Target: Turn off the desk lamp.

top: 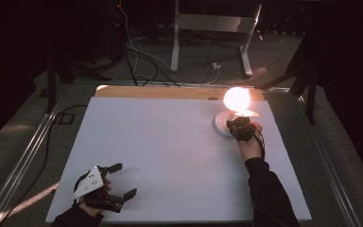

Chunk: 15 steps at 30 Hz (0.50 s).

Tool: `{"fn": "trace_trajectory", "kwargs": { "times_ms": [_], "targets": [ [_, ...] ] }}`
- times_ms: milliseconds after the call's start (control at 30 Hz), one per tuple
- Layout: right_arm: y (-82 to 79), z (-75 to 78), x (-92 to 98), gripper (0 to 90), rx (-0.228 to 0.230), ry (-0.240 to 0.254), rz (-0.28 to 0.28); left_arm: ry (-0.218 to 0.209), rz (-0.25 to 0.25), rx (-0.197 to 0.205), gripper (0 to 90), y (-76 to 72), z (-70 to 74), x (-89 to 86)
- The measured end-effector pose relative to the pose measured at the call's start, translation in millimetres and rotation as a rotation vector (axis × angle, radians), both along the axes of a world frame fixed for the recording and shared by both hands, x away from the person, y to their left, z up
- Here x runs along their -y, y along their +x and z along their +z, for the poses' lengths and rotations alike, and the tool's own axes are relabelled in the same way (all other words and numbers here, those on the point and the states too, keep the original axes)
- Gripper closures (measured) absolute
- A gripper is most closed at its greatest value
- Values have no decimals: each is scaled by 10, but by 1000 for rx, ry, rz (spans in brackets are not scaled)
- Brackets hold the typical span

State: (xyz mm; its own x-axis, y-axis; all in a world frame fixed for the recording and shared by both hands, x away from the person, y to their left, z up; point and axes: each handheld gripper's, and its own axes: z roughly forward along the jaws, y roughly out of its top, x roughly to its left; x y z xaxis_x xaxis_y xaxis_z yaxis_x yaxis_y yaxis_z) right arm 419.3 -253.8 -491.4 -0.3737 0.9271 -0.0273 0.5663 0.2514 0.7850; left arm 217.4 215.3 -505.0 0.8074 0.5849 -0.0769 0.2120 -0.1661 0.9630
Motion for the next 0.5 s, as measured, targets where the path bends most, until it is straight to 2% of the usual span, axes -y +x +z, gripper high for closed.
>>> {"fn": "trace_trajectory", "kwargs": {
  "times_ms": [500],
  "targets": [
    [12,-94,14,899,-25,1,-4,-1,0,0,6,0,0,0]
  ]
}}
